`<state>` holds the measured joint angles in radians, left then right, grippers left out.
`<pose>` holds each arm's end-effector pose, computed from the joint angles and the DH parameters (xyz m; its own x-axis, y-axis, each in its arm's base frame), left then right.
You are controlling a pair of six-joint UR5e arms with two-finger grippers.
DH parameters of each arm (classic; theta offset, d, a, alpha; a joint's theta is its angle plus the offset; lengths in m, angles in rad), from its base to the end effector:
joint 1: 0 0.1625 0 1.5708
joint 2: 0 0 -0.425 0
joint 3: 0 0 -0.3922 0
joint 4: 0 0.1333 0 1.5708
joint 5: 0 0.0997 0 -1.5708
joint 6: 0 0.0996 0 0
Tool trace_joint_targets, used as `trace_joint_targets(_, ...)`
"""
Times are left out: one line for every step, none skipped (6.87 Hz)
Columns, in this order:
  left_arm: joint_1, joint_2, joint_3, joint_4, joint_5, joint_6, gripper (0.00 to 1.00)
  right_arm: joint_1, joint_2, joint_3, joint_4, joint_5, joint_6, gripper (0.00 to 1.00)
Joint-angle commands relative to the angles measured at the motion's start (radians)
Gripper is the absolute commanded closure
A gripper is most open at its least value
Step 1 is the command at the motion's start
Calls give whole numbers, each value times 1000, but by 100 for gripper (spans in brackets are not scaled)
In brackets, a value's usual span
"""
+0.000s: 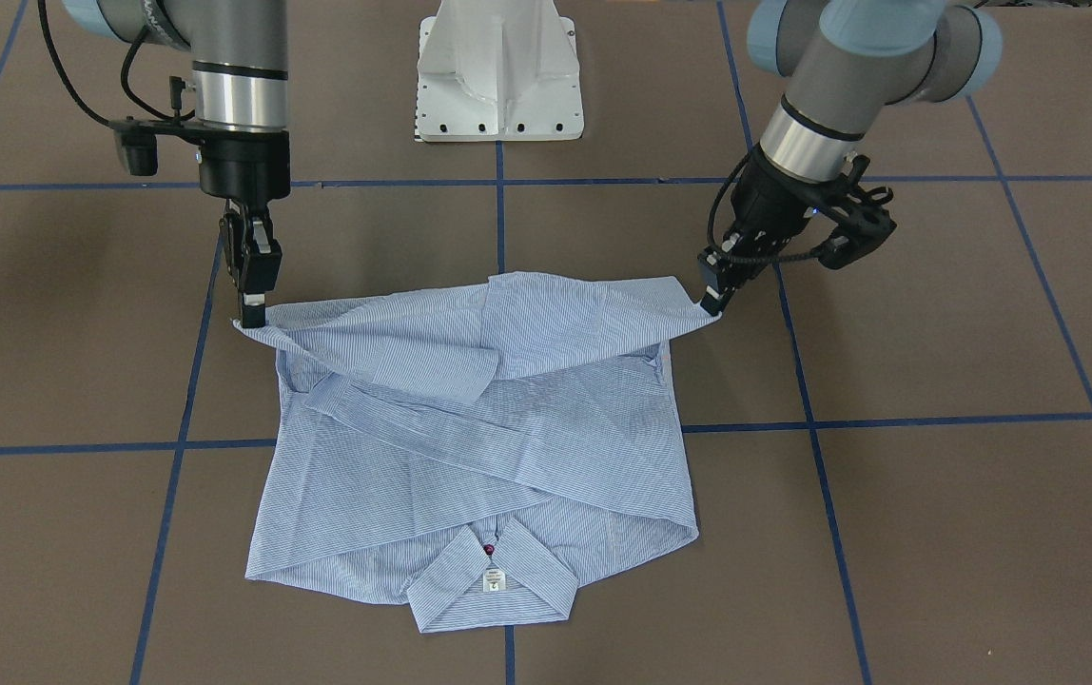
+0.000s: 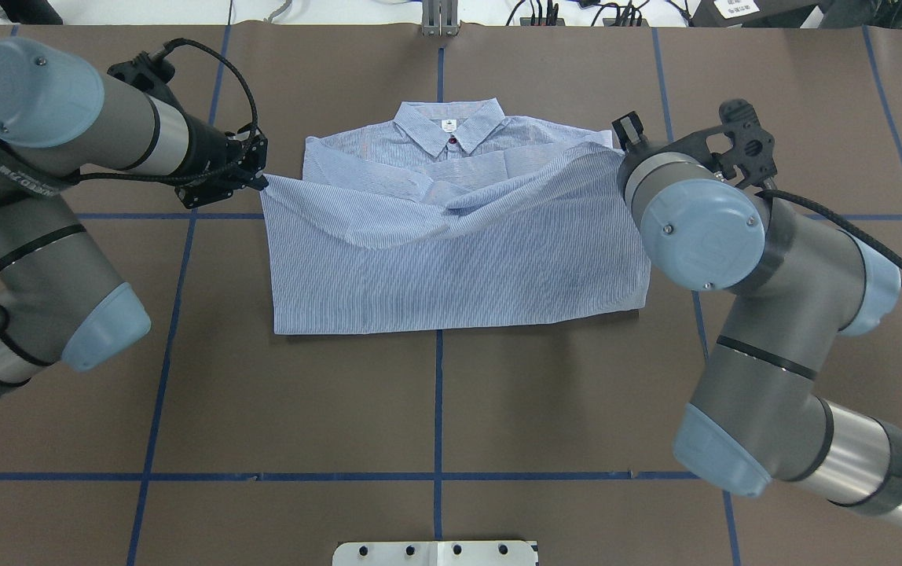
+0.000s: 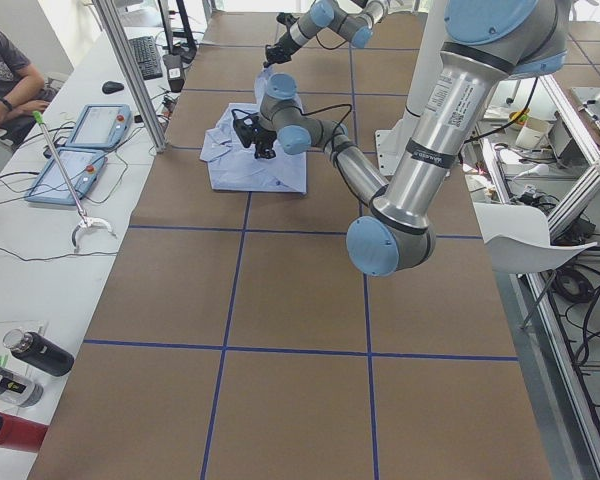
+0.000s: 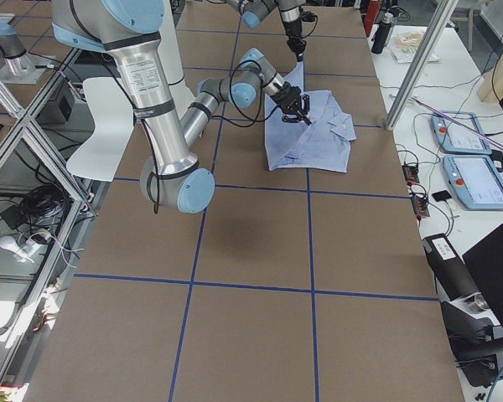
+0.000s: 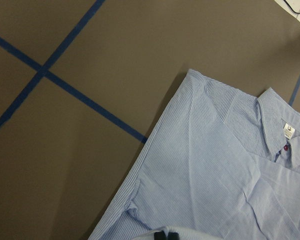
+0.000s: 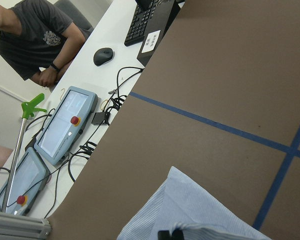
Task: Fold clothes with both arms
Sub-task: 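Lift the hem with both grippers and fold it toward the collar, then lay the hem down near the collar and open both grippers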
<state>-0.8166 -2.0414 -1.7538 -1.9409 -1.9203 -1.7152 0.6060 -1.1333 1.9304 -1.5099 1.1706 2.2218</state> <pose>0.3631 -0.5313 0.2664 0.2828 -0.4984 -0.8195 0.5307 0.7930 -0.2992 -0.3859 -0.4768 0.2515 -0.0371 0.6533 0.7562 -0.9357 0.2429 -0.2558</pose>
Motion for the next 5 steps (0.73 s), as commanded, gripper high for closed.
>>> trace_joint_targets(-38, -81, 181, -87, 3, 43, 100, 78, 112, -243, 149, 44, -65, 100)
trace_joint_targets(-38, -101, 235, -133, 7, 43, 100, 99, 159, -339, 178, 82, -68, 100)
trace_joint_targets(-39, -115, 302, -204, 9, 43, 100, 116, 174, -450, 292, 110, -70, 100)
trace_joint_targets(-38, -153, 386, -252, 44, 43, 100, 138, 194, -526, 354, 148, -73, 100)
trace_joint_targets(-38, -192, 467, -294, 53, 43, 100, 149, 248, -627, 358, 176, -103, 100)
